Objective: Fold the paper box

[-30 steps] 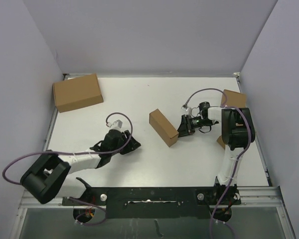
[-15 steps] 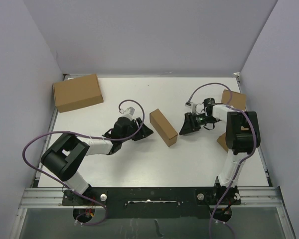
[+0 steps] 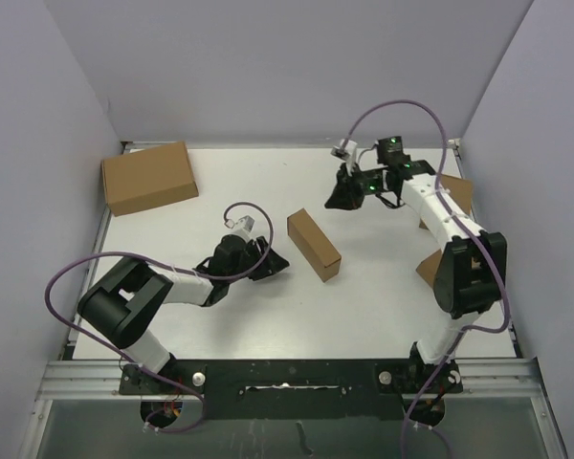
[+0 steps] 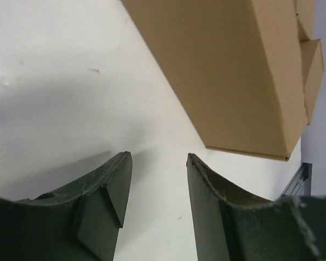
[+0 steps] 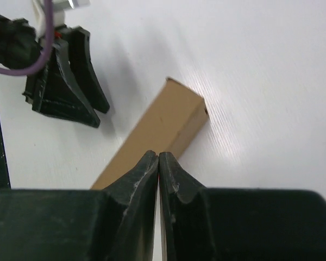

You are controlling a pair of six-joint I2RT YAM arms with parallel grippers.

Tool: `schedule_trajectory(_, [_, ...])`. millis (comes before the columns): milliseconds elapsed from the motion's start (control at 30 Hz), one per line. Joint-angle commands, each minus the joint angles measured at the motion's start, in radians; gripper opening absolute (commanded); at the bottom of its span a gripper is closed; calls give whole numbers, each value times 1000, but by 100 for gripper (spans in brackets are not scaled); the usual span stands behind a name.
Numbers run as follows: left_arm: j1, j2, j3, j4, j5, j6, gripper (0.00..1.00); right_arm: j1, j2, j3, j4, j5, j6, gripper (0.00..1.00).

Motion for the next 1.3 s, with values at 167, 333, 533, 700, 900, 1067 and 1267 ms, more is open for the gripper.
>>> schedule_trajectory(167, [7,-167,-93,49,-18,2,43,209,167,225,-82,232,-46,8])
schedule_trajectory(333, [10,-206,-131,45,-32,0,44,245,197,247,-99,347,-61,8])
schedule_trajectory(533, [10,-212,-142,55,-25,-3,44,256,265,244,-129,417,-86,8])
schedule_trajectory(700, [10,-218,-147,54,-27,-4,44,259,280,232,-148,437,-100,8])
schedule_trajectory(900, [11,-192,-134,78,-9,-11,46,254,289,269,-186,449,-126,9])
schedule_trajectory(1067, [11,-179,-125,82,3,-13,46,226,244,341,-188,392,-134,11])
schedule_trajectory(1267, [11,-178,-129,88,1,-17,46,248,242,433,-209,375,-135,12])
